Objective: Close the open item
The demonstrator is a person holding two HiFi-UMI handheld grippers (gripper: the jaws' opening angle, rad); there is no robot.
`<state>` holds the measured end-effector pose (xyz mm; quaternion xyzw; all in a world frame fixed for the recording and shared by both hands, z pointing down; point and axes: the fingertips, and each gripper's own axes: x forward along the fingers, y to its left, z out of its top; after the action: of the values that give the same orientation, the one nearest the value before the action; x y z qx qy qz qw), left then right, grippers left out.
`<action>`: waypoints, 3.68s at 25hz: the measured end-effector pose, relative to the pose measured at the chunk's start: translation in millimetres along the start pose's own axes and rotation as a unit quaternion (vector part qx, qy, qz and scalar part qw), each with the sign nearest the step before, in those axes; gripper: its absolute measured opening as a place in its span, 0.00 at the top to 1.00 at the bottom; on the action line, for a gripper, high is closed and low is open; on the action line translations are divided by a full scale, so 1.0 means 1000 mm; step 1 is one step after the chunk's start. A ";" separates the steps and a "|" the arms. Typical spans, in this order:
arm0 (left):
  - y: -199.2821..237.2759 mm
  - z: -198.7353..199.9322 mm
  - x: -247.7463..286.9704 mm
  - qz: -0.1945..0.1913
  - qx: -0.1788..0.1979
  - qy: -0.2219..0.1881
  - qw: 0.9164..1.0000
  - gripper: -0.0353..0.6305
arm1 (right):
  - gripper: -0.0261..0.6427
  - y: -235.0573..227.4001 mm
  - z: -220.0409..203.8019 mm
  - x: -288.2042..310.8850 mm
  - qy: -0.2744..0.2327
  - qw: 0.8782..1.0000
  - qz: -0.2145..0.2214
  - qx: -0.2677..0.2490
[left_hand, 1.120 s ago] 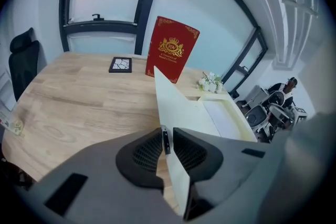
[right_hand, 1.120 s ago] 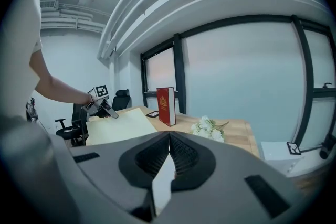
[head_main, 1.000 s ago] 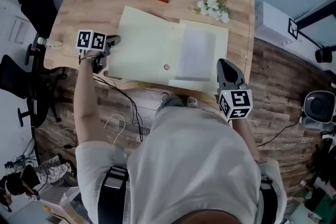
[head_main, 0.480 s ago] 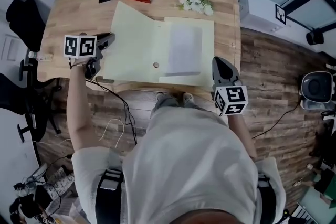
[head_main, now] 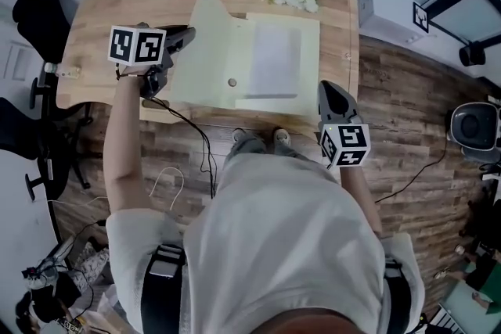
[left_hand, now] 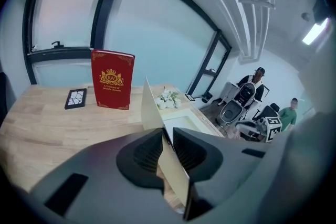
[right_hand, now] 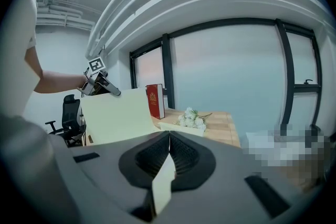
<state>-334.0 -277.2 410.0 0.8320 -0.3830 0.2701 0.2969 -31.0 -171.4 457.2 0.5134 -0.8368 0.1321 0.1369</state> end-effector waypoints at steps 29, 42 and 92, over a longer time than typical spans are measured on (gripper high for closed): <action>-0.120 0.022 0.069 -0.022 0.000 -0.013 1.000 0.77 | 0.93 -0.038 -0.007 -0.017 -0.008 1.000 0.019 -0.016; -0.161 0.020 0.108 -0.056 -0.020 -0.023 0.998 0.74 | 0.93 -0.058 -0.012 -0.012 -0.004 0.999 0.038 -0.022; -0.163 -0.039 0.228 -0.028 -0.049 0.036 0.998 0.90 | 0.93 -0.107 -0.022 -0.001 0.011 1.000 0.022 -0.005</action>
<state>-85.1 -272.3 543.7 0.8164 -0.3614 0.2725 0.3587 66.8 -209.6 485.9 0.4925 -0.8471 0.1366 0.1456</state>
